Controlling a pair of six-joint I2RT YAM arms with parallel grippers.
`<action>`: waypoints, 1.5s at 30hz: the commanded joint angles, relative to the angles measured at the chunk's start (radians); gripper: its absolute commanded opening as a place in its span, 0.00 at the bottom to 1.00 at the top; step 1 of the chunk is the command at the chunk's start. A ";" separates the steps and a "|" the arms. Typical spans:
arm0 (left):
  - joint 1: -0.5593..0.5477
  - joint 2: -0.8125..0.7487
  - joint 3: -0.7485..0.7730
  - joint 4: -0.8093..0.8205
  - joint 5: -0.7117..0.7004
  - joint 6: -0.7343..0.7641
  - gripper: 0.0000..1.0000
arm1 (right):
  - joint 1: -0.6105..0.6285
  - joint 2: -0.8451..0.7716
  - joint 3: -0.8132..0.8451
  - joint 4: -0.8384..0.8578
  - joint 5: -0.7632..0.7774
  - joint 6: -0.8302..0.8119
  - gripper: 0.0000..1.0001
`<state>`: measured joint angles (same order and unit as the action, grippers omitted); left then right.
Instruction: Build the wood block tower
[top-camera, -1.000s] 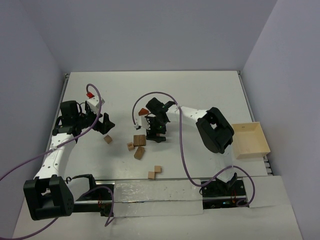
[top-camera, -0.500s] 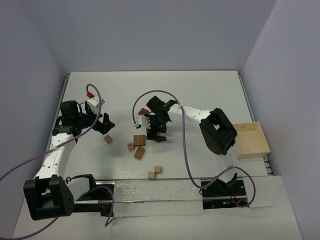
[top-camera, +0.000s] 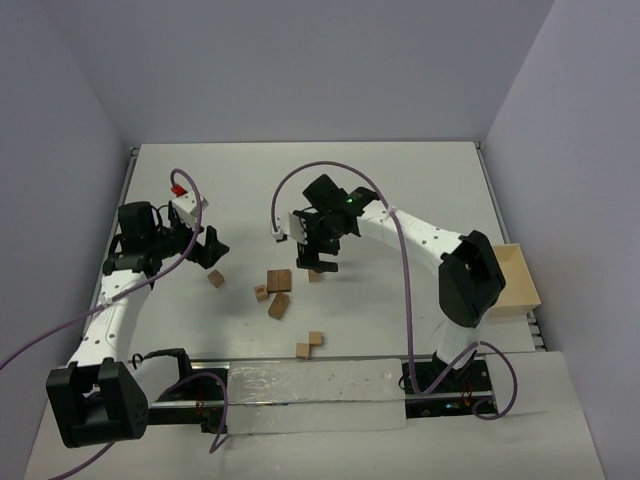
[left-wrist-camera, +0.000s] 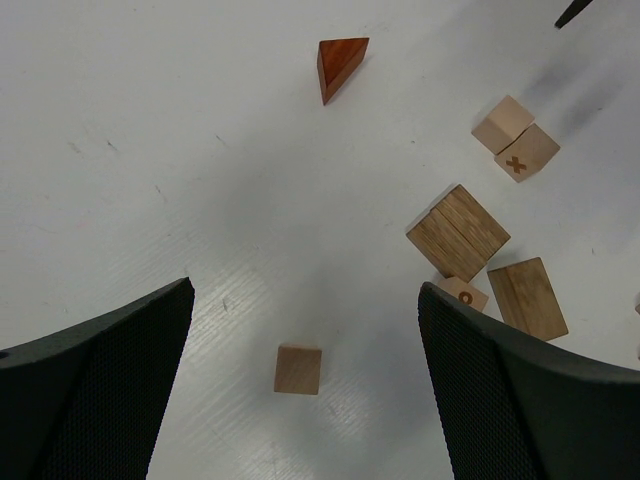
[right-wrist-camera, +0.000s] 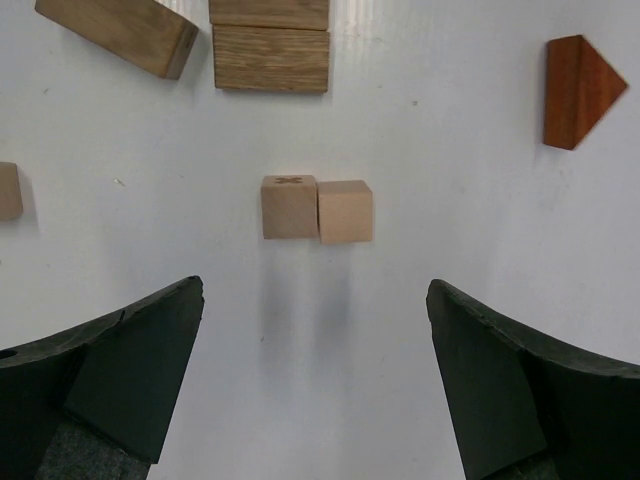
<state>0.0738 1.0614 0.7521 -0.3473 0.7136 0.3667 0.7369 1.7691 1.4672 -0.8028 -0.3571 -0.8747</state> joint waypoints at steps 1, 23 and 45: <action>0.006 -0.034 0.024 0.029 0.009 -0.029 0.99 | -0.081 -0.087 0.043 0.011 -0.021 0.182 0.97; 0.006 -0.020 0.045 0.051 -0.057 -0.154 0.99 | -0.146 -0.077 -0.350 0.439 0.293 1.013 0.42; 0.007 -0.020 0.006 0.104 -0.077 -0.200 0.99 | -0.089 0.104 -0.297 0.471 0.311 1.110 0.50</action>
<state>0.0738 1.0500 0.7597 -0.2874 0.6399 0.1757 0.6387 1.8484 1.1461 -0.3421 -0.0495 0.2151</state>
